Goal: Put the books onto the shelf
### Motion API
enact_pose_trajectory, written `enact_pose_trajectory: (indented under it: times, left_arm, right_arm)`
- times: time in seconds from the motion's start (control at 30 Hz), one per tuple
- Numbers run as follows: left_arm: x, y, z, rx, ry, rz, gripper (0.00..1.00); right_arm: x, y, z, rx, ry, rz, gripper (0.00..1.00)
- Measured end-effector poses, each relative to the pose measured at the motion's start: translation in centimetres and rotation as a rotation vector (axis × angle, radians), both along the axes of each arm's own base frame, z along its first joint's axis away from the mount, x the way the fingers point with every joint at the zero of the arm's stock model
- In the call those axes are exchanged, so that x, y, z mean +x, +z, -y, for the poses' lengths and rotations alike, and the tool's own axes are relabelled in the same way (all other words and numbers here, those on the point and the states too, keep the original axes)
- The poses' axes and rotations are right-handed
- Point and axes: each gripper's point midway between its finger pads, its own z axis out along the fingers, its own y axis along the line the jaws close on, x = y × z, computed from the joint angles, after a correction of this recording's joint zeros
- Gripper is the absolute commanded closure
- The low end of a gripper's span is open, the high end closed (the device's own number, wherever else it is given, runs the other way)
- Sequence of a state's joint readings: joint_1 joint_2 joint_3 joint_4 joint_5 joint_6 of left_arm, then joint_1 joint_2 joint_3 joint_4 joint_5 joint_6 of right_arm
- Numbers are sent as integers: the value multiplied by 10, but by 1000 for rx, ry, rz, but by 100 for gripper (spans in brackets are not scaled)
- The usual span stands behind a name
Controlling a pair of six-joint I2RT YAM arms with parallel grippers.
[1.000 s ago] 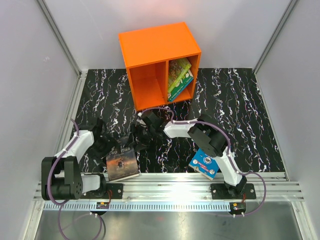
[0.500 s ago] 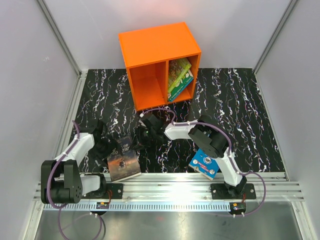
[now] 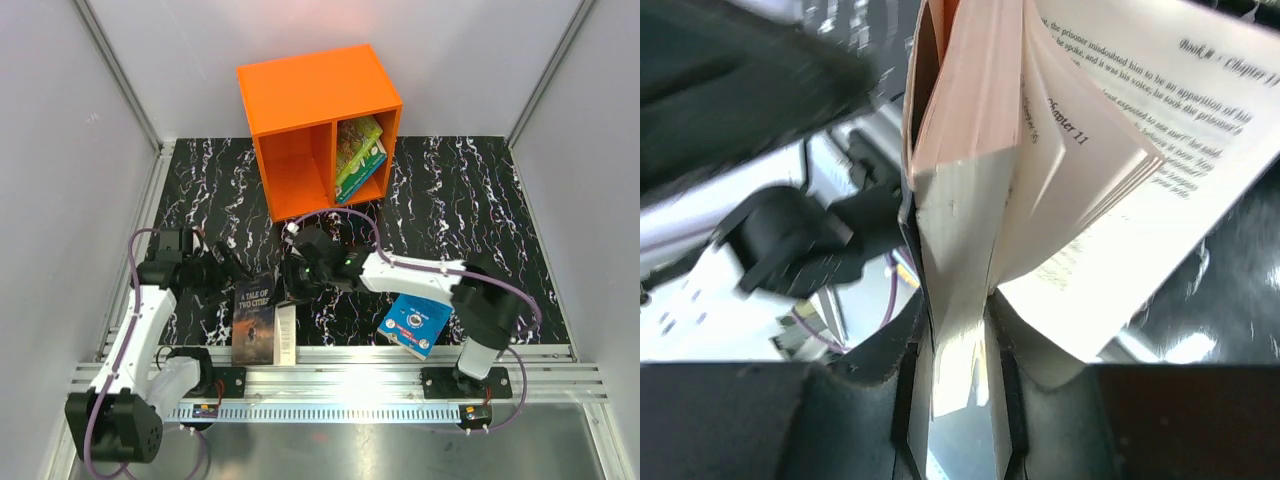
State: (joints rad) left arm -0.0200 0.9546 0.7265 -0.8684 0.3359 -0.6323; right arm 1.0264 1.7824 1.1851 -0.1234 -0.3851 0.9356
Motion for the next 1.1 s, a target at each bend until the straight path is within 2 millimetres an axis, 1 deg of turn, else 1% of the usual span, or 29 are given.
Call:
enact_pose_trajectory:
  times: [0.1, 0.2, 0.3, 0.4, 0.43, 0.5, 0.57, 0.63, 0.67, 0.7, 0.73, 0.8, 0.87, 1.0, 1.1]
  left_arm:
    - [0, 14, 7, -39, -20, 65, 10]
    - [2, 20, 12, -68, -38, 96, 10]
    - [3, 18, 20, -113, -61, 117, 10]
    - [0, 12, 36, -223, -93, 142, 10]
    - [0, 13, 44, -289, -103, 163, 10]
    - [-1, 20, 61, -421, -131, 217, 10]
    - [-2, 29, 72, -514, -163, 261, 8]
    - [-2, 44, 80, -590, -205, 312, 6]
    - [-1, 57, 84, -637, -234, 359, 5]
    - [0, 61, 86, -648, -245, 373, 4]
    - [1, 71, 88, -681, -260, 412, 3]
    - [3, 85, 91, -729, -285, 479, 1]
    - [2, 92, 93, -760, -297, 514, 1]
    - [4, 102, 95, -787, -320, 554, 1]
    - [6, 104, 98, -793, -333, 566, 1]
  right_arm:
    - [-5, 28, 13, 3, 2, 56, 100]
    - [-5, 49, 32, -12, -17, 106, 100]
    - [-3, 62, 49, -44, -38, 135, 100]
    - [5, 74, 66, -77, -70, 162, 100]
    - [8, 78, 72, -86, -84, 169, 100]
    - [14, 89, 83, -88, -109, 181, 100]
    - [22, 101, 95, -83, -142, 187, 100]
    - [30, 113, 105, -69, -173, 191, 100]
    - [36, 118, 110, -62, -192, 194, 100]
    - [41, 124, 114, -52, -211, 197, 100]
    - [47, 131, 119, -40, -227, 197, 100]
    - [55, 139, 124, -19, -246, 198, 100]
    - [59, 145, 126, 2, -249, 191, 100]
    - [53, 152, 123, 43, -221, 150, 100]
    - [47, 161, 117, 85, -193, 121, 100]
